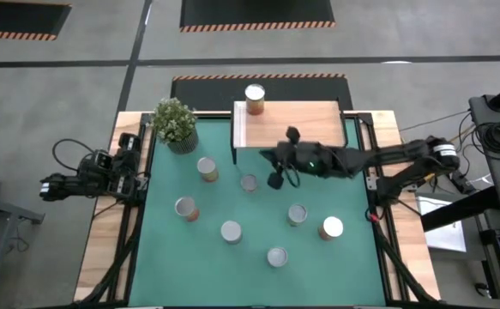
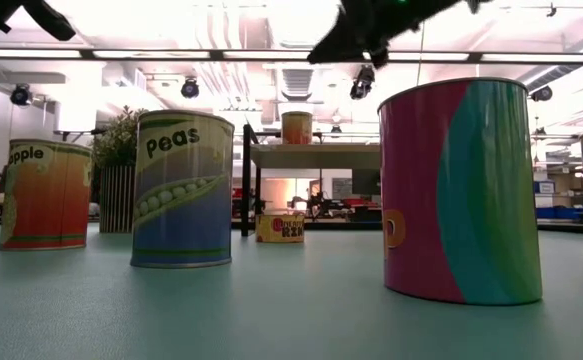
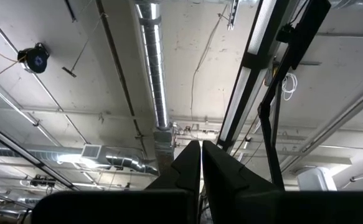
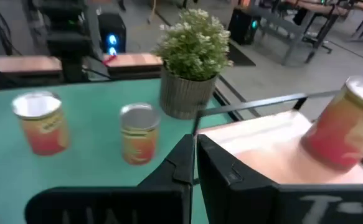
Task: Pick and place cans onto a shelf
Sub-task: Put the canned green beans on the shelf
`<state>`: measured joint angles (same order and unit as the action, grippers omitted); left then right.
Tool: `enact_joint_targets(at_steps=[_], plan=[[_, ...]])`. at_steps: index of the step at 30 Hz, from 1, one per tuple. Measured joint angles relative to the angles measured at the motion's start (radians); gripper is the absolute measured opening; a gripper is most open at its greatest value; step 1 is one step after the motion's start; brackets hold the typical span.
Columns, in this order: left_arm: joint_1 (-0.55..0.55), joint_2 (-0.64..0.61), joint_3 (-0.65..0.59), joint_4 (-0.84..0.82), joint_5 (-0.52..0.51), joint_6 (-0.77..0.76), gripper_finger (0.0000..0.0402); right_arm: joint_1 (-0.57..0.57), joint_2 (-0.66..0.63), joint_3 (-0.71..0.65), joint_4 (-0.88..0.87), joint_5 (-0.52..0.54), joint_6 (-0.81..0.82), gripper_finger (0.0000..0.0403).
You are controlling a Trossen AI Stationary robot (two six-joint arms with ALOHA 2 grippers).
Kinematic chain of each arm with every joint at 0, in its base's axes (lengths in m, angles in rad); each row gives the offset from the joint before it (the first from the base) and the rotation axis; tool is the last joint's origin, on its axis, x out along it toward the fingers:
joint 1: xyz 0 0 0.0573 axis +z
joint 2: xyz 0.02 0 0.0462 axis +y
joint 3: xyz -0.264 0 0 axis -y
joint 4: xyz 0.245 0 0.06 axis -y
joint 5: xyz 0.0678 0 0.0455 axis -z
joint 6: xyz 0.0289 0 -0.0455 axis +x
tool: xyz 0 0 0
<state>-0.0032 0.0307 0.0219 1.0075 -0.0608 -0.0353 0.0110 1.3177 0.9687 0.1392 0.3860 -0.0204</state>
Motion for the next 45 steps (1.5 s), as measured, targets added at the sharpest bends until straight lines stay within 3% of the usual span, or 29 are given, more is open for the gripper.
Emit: enact_joint_targets(at_steps=[9,17,25,34,45], plan=[[0.000,0.000,0.000,-0.031,0.001,-0.012,0.0000,0.181,-0.025,-0.294,0.369,0.060,0.021,0.0009],[0.000,0.004,0.000,-0.039,0.037,-0.064,0.0000,0.283,-0.029,-0.370,0.427,0.061,-0.004,0.0009],[-0.002,0.042,0.000,0.026,0.108,-0.177,0.0000,0.313,-0.069,-0.397,0.427,0.116,-0.057,0.0009],[-0.003,0.197,0.007,0.169,0.108,-0.188,0.0000,0.325,-0.252,-0.477,0.428,0.115,-0.121,0.0009],[-0.007,0.481,0.195,0.050,0.146,-0.208,0.0000,0.324,-0.427,-0.568,0.410,0.157,-0.124,0.0009]])
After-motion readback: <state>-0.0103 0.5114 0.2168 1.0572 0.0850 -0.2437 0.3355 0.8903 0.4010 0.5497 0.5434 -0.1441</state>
